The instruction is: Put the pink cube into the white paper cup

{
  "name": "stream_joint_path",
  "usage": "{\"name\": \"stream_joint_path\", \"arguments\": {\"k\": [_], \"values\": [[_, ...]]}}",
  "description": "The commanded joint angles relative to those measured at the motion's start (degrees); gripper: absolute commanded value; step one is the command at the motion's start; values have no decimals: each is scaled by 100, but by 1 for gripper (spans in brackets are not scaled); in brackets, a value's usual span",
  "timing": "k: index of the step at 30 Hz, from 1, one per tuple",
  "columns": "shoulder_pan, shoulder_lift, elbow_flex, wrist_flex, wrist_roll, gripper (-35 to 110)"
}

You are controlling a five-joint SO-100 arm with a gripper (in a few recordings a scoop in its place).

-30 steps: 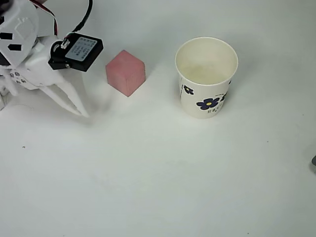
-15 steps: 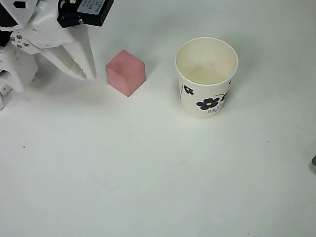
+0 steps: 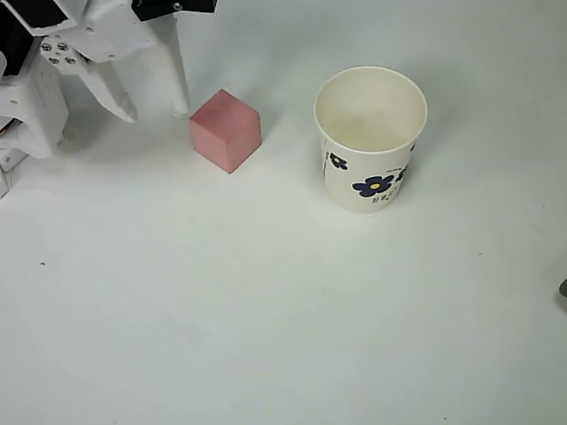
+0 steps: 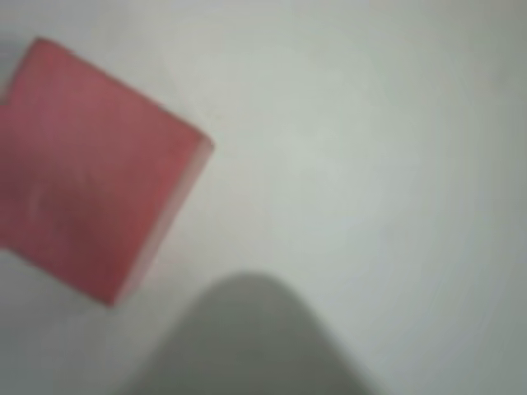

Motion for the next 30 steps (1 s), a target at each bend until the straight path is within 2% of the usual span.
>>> {"name": "stream_joint_path", "arguments": {"k": [1, 6, 15, 30], "values": [[-281, -97, -360, -343, 457, 27], [-431, -1292, -967, -633, 1072, 27], [-686, -2206, -1195, -1028, 1854, 29], [-1037, -3375, -2101, -1107, 2039, 32]]}}
